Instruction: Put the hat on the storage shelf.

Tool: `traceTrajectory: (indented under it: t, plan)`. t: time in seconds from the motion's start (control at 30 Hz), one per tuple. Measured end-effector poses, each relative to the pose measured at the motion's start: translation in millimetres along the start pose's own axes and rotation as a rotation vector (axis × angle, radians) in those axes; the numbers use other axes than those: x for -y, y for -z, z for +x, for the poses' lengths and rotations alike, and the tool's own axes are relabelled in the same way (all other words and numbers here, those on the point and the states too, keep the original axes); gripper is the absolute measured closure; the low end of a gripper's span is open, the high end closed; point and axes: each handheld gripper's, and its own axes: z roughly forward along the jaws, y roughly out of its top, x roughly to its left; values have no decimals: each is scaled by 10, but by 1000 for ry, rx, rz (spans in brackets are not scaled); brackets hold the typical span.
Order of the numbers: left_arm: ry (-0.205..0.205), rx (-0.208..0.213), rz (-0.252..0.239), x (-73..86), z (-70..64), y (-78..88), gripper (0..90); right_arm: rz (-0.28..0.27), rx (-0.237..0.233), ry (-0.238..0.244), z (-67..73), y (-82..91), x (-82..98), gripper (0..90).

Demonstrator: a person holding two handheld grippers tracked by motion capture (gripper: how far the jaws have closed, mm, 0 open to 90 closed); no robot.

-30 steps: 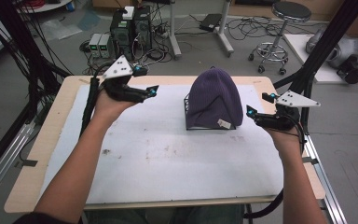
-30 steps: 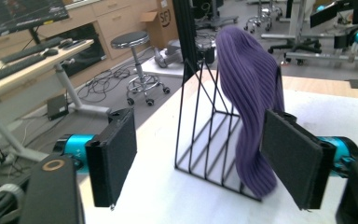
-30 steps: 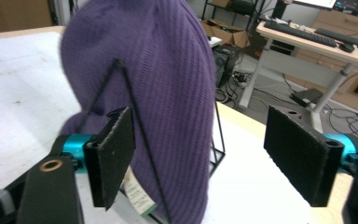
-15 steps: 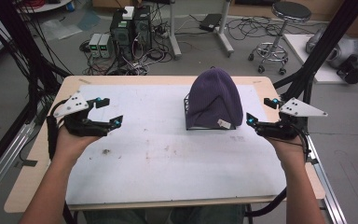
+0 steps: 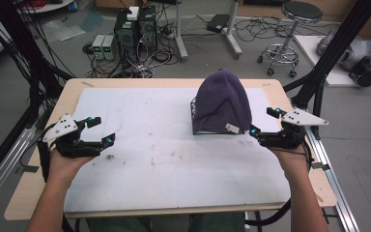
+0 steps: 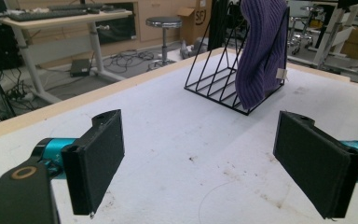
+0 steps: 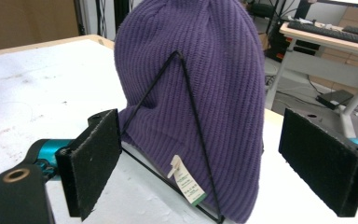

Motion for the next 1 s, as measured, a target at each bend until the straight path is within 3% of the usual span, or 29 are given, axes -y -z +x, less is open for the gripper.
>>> traceTrajectory:
  t: [0.3,0.57,1.0]
  plan:
    - [-11,-9,12,100,-76,8,167,8,-8,-12,34,-29,16,124]
    - [37,6,23,207,-75,26,163,23,-8,-12,95,-87,3,124]
    - [31,8,20,202,-78,12,155,30,-20,-26,120,-159,23,123]
